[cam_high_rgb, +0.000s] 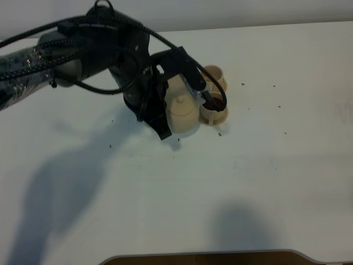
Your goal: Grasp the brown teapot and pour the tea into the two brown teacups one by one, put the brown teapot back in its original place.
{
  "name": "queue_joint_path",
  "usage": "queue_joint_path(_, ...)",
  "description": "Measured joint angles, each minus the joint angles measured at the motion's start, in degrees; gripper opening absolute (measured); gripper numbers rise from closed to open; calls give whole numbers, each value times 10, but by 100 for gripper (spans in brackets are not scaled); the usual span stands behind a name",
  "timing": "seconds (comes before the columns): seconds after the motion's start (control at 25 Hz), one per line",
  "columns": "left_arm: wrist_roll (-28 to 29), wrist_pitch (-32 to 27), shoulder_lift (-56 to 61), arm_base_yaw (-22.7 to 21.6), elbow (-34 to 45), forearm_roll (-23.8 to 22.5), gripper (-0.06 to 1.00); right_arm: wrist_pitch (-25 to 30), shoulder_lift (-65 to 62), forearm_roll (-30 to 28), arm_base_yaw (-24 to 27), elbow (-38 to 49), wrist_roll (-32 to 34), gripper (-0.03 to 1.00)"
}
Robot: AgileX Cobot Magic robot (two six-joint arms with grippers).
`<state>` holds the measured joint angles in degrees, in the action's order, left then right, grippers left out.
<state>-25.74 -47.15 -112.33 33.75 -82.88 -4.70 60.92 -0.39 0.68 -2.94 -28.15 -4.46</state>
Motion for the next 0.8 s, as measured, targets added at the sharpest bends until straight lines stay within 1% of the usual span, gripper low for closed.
queue_joint_path(0.08, 15, 25, 5, 0, 27, 1, 11, 0, 0, 0, 0, 0, 0, 40)
queue_joint_path(0.2, 25, 39, 6, 0, 47, 3, 11, 0, 0, 0, 0, 0, 0, 40)
queue_joint_path(0.32, 27, 54, 11, 0, 45, 3, 11, 0, 0, 0, 0, 0, 0, 40)
queue_joint_path(0.4, 27, 53, 18, 0, 32, 3, 11, 0, 0, 0, 0, 0, 0, 40)
queue_joint_path(0.48, 27, 44, 23, 0, 6, -3, 11, 0, 0, 0, 0, 0, 0, 40)
queue_joint_path(0.6, 27, 23, 23, 0, -50, -24, 11, 0, 0, 0, 0, 0, 0, 40)
queue_joint_path(0.8, 26, -32, -19, -2, -168, -69, 11, 0, 0, 0, 0, 0, 1, 40)
